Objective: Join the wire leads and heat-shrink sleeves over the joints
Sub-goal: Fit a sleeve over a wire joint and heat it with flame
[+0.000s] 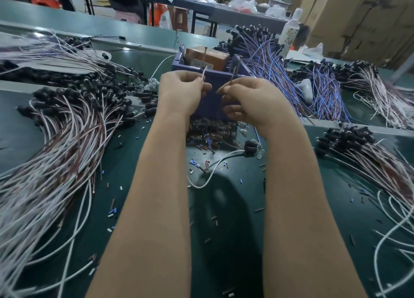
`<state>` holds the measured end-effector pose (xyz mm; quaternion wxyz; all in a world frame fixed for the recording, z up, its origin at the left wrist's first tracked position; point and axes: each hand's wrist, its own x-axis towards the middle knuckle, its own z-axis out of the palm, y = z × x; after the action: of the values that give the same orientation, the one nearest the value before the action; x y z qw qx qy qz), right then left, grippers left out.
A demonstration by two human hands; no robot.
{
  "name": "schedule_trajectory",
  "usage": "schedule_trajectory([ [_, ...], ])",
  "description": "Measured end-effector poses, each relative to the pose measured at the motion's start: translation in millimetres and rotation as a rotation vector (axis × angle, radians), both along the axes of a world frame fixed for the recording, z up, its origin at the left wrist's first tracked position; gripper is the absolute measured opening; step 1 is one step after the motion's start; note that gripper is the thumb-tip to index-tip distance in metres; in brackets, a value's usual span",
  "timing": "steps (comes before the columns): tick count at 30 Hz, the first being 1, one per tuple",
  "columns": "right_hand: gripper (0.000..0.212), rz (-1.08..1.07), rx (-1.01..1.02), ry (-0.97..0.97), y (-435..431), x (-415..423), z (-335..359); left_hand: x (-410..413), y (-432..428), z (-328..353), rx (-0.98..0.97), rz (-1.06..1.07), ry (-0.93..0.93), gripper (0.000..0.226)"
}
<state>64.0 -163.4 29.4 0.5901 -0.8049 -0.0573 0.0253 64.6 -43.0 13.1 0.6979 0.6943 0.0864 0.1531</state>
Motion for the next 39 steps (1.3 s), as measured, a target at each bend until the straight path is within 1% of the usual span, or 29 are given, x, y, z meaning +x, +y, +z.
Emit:
schedule_trajectory([
  [1,0.022,-0.051,0.024,-0.048,-2,-1,5,0,0,1,-0.001,0.014,-0.013,0.014],
  [3,0.021,-0.079,0.196,-0.129,-4,-3,15,0,0,3,-0.027,0.028,-0.034,0.014],
  [6,0.02,0.039,0.52,-0.187,-1,-10,25,-2,3,8,-0.037,0.053,-0.071,0.012],
  [8,0.021,0.173,0.72,-0.159,-1,-13,27,-3,6,13,-0.088,0.019,-0.095,0.01],
  [9,0.022,0.218,0.787,-0.133,-2,-13,26,-5,7,15,-0.12,-0.004,-0.109,0.009],
  [10,0.022,0.226,0.825,-0.1,-3,-11,23,-5,8,16,-0.14,-0.018,-0.12,0.008],
  [11,0.023,0.188,0.832,-0.062,-4,-8,19,-5,8,17,-0.144,-0.02,-0.123,0.007],
  [12,0.023,0.105,0.802,-0.02,-5,-4,14,-5,7,17,-0.144,-0.018,-0.118,0.007],
  [15,0.023,-0.207,0.539,0.033,-8,9,-7,-5,6,13,-0.139,-0.019,-0.073,0.007],
  [16,0.024,-0.265,0.472,0.034,-8,12,-13,-5,5,11,-0.131,-0.011,-0.05,0.007],
  [18,0.025,-0.323,0.411,0.035,-10,17,-22,-2,6,5,-0.105,0.028,-0.008,0.011],
  [20,0.023,-0.356,0.378,0.004,-12,21,-27,0,7,-1,-0.064,0.077,0.019,0.013],
  [23,0.02,-0.374,0.427,-0.065,-13,25,-28,5,11,-6,-0.027,0.134,0.032,0.014],
  [25,0.018,-0.377,0.41,-0.102,-12,27,-28,7,12,-8,-0.032,0.145,0.032,0.016],
  [27,0.017,-0.376,0.355,-0.125,-11,26,-27,7,11,-9,-0.039,0.139,0.023,0.014],
  [30,0.019,-0.358,0.281,-0.146,-8,23,-26,8,8,-9,-0.031,0.125,-0.005,0.018],
  [34,0.028,-0.357,0.109,-0.175,-6,24,-29,10,6,-11,-0.022,0.141,-0.024,0.017],
  [36,0.032,-0.36,0.056,-0.204,-5,25,-32,11,4,-13,-0.026,0.165,-0.04,0.02],
  [37,0.03,-0.365,0.06,-0.219,-4,25,-33,11,3,-13,-0.019,0.174,-0.051,0.023],
  [39,0.019,-0.381,0.084,-0.241,-3,25,-34,12,1,-14,0.017,0.177,-0.067,0.024],
])
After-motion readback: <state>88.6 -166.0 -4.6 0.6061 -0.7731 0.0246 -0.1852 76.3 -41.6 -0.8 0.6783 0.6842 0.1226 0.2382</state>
